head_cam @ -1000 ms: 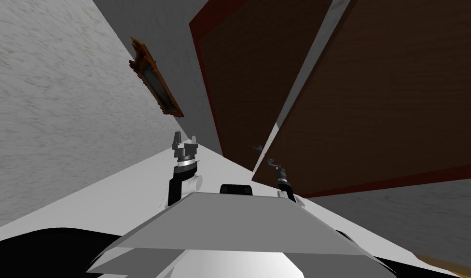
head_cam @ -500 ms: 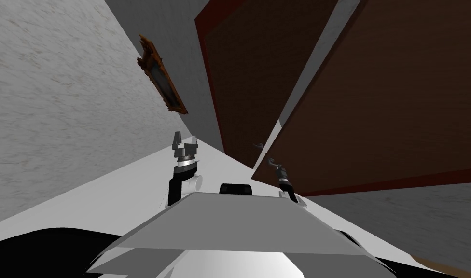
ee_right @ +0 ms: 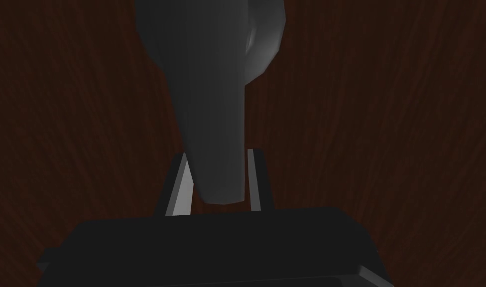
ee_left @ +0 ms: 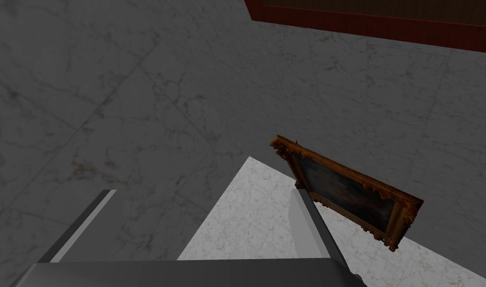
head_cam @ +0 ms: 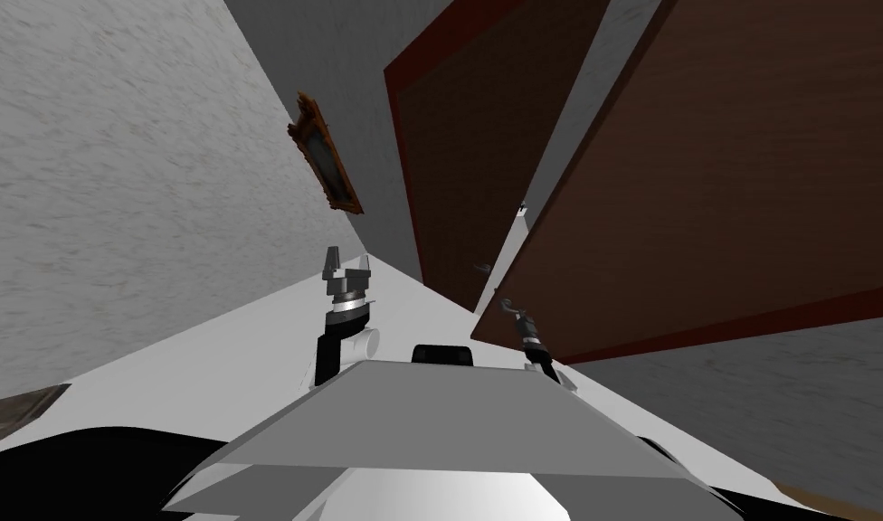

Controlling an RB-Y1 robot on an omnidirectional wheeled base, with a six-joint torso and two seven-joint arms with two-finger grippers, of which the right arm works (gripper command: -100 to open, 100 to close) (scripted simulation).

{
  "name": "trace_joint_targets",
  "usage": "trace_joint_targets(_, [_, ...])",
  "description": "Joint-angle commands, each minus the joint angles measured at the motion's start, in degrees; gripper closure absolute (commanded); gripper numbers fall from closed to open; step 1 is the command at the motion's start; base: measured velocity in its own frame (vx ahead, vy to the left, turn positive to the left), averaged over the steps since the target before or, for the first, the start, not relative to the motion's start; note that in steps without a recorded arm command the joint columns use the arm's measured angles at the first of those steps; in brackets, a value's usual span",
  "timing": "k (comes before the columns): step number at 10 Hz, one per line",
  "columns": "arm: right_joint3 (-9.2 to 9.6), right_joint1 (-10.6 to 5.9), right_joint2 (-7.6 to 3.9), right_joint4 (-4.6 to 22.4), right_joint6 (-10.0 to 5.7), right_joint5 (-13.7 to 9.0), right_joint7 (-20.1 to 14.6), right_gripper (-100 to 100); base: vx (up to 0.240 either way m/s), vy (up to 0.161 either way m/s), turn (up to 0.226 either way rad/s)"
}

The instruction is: Pull the door open

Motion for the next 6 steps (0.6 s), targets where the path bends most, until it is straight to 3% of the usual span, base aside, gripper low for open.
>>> trace_joint_targets(1, [1.68,1.0,-0.08,-1.5,-0.62,0.9,-1.2,100,-0.158,-0.046,0.113])
trace_joint_targets(2, [2.05,1.19,-0.23,-1.7,-0.93,1.1,-1.6,100,-0.187,-0.045,0.105])
trace_joint_targets(3, [1.17,0.63,-0.82,-0.3,-1.11,0.7,-1.3,100,-0.08,-0.023,0.006])
trace_joint_targets(4, [2.19,1.9,-1.53,-0.3,-2.9,1.2,-2.6,100,-0.151,-0.004,0.158])
trace_joint_targets(6, [2.95,2.85,-2.07,-0.4,-4.21,1.7,-3.4,100,-0.204,-0.042,0.11])
